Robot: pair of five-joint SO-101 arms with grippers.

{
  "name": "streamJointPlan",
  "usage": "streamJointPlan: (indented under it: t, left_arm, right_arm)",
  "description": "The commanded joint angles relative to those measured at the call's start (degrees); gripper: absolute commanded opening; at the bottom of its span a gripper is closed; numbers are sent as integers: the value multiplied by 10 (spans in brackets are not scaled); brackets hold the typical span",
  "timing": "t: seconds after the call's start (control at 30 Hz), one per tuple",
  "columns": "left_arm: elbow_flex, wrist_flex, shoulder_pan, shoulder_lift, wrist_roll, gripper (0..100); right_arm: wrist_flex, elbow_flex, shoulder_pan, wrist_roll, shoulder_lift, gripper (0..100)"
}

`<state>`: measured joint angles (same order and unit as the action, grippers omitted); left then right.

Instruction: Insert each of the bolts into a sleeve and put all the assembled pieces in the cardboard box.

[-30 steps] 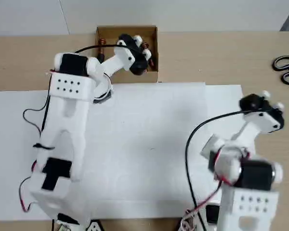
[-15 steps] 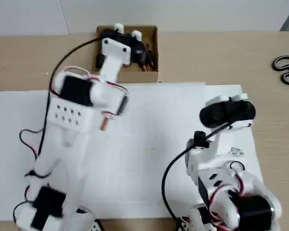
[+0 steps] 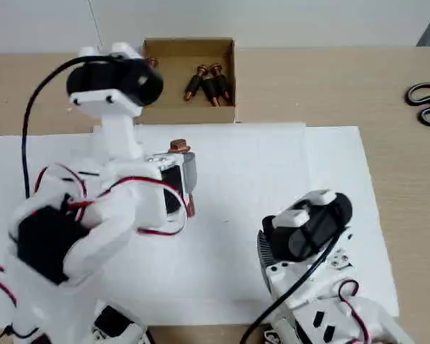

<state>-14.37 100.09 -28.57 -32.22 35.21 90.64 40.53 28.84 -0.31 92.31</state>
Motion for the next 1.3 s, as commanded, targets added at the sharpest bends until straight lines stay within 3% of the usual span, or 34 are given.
streamJointPlan:
  t: [0.0, 0.23, 0.67, 1.07, 1.27]
  left_arm:
    - [-2, -10, -16, -25, 20, 5]
    - [-1, -106, -15, -73, 18, 5]
    - [86, -197, -14, -80, 19, 5]
    - [265, -338, -11, -89, 15, 5]
    - [414, -456, -13, -207, -42, 5]
  right_arm:
    - [-30, 22, 18, 22, 37, 4]
    - [-73, 104, 108, 29, 106, 4]
    - [-211, 222, 131, 25, 115, 4]
    - [-256, 261, 121, 28, 116, 4]
    - [-259, 261, 70, 27, 116, 4]
